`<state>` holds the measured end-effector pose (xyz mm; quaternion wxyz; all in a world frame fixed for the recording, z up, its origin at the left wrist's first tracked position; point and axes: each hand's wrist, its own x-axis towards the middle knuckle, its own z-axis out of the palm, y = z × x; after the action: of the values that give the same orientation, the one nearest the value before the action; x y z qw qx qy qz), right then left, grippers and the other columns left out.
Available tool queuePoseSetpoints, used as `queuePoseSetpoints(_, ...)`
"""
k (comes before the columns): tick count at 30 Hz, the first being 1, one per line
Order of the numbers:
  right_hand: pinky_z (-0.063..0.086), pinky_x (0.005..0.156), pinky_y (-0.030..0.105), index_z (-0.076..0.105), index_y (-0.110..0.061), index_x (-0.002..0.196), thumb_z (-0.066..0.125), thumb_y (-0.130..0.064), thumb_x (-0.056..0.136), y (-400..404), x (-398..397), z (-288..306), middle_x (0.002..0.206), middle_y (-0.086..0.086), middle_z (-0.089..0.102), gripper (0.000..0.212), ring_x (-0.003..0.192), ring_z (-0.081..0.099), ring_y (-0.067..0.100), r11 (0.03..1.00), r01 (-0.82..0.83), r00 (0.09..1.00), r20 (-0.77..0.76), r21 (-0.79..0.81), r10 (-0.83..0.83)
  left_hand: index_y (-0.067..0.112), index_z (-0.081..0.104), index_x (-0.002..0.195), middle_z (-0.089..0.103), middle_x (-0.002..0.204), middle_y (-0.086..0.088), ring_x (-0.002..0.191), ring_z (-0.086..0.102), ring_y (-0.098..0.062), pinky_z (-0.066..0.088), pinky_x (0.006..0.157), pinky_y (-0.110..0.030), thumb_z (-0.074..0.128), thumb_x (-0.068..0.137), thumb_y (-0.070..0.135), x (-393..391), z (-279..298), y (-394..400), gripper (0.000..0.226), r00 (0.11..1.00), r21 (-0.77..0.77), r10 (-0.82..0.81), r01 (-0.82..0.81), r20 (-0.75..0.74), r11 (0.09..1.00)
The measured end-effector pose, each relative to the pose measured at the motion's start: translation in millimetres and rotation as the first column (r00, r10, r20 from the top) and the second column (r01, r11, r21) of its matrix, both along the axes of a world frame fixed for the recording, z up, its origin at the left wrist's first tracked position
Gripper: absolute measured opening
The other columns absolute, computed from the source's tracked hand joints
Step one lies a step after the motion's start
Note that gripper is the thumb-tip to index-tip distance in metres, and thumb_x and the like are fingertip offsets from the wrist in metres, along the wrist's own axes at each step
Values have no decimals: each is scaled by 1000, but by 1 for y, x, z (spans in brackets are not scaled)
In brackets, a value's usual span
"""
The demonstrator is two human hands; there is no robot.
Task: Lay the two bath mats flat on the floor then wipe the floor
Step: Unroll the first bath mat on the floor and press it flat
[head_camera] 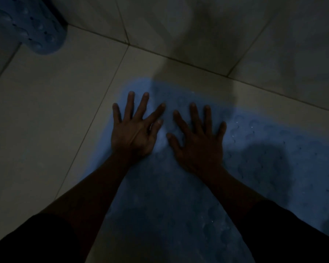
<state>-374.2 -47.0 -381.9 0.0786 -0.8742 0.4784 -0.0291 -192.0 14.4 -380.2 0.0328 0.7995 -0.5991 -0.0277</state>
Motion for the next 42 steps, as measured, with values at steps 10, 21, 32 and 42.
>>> queuePoseSetpoints(10, 7, 107, 72, 18, -50, 151, 29, -68, 94, 10, 5, -5, 165, -4, 10, 60, 151, 4, 31, 998, 65, 998, -2, 6, -65, 50, 8, 153, 2, 166, 0, 152, -7, -28, 3, 114, -68, 11, 102, 56, -17, 9, 0, 51, 990, 114, 124, -116, -62, 987)
queuePoseSetpoints(21, 0, 117, 63, 3, -42, 154, 20, -69, 94, 130, -65, 6, 165, -3, -6, 68, 151, -9, 26, 992, -68, 998, 20, 108, 67, 50, -12, 151, -16, 164, 7, 150, -21, -22, -10, 112, -70, 7, 92, 75, -59, 11, 145, 67, 965, 168, 233, -212, -122, 963)
queuePoseSetpoints(32, 5, 116, 64, 23, -41, 153, 28, -73, 91, 164, -75, -5, 164, 2, 13, 69, 151, 5, 31, 998, -62, 997, 38, -28, 63, 55, -14, 148, -24, 162, 11, 147, -28, -21, -11, 110, -71, 14, 94, 74, -76, 10, 172, 64, 965, 156, 230, -209, -128, 965)
queuePoseSetpoints(42, -3, 116, 62, 6, -44, 154, 20, -71, 94, 158, -76, 4, 165, 0, -5, 67, 151, -10, 28, 984, -81, 997, 23, 157, 78, 51, -22, 147, -34, 158, 6, 144, -34, -24, -18, 111, -66, 5, 92, 74, -78, 17, 169, 65, 955, 255, 231, -180, -187, 950)
